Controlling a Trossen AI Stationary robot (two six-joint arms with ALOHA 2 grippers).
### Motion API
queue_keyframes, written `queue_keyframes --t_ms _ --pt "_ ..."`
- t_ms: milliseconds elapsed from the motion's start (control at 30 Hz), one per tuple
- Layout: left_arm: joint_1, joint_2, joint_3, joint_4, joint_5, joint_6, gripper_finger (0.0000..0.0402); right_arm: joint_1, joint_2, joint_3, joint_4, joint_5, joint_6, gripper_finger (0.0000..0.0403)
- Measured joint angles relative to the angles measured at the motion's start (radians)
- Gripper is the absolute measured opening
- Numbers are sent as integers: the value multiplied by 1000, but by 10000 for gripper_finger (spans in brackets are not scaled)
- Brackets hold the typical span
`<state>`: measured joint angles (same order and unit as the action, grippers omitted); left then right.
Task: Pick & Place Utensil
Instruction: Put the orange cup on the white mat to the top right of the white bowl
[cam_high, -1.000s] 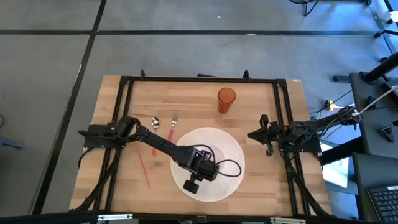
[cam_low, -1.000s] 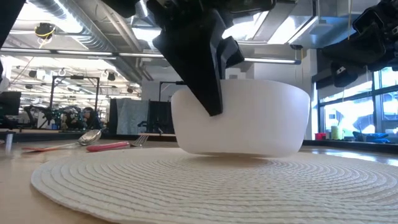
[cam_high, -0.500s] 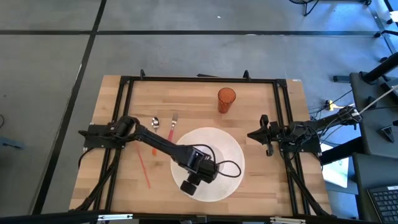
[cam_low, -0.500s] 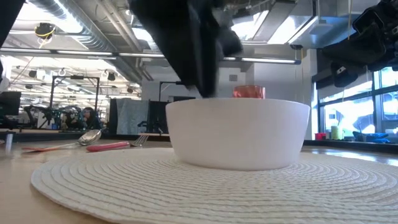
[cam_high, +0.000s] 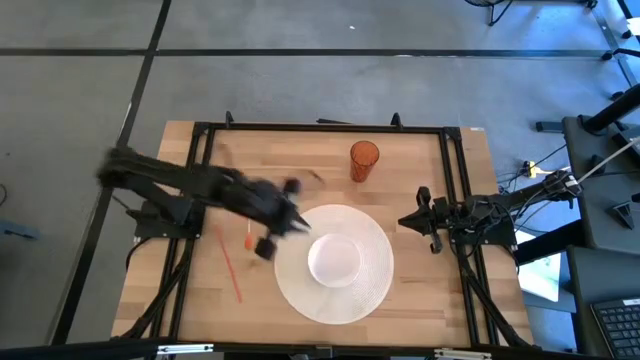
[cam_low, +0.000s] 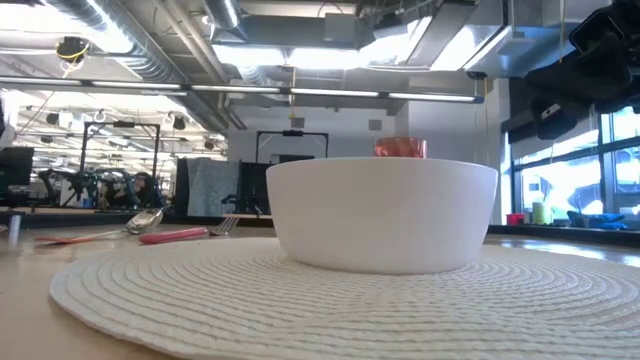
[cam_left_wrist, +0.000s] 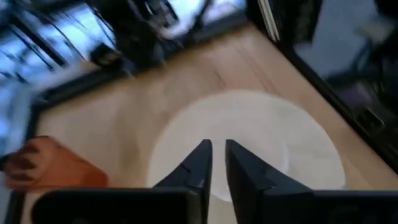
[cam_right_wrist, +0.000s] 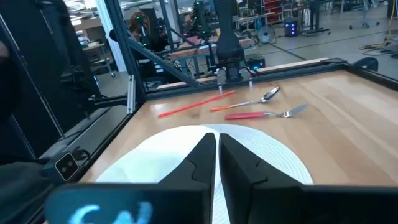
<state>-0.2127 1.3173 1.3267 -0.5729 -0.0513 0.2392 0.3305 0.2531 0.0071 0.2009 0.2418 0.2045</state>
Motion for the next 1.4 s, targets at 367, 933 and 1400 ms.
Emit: queue_keyframes --t_ms 367,933,1400 --pt "240 -658 -947 912 -99 -57 1 0 0 0 3 0 -26 22" --pt "268 -1095 -1229 851 -14 -66 2 0 0 0 18 1 -27 22" --pt "328 -1105 -1261 794 0 -39 1 0 0 -1 -16 139 -41 22"
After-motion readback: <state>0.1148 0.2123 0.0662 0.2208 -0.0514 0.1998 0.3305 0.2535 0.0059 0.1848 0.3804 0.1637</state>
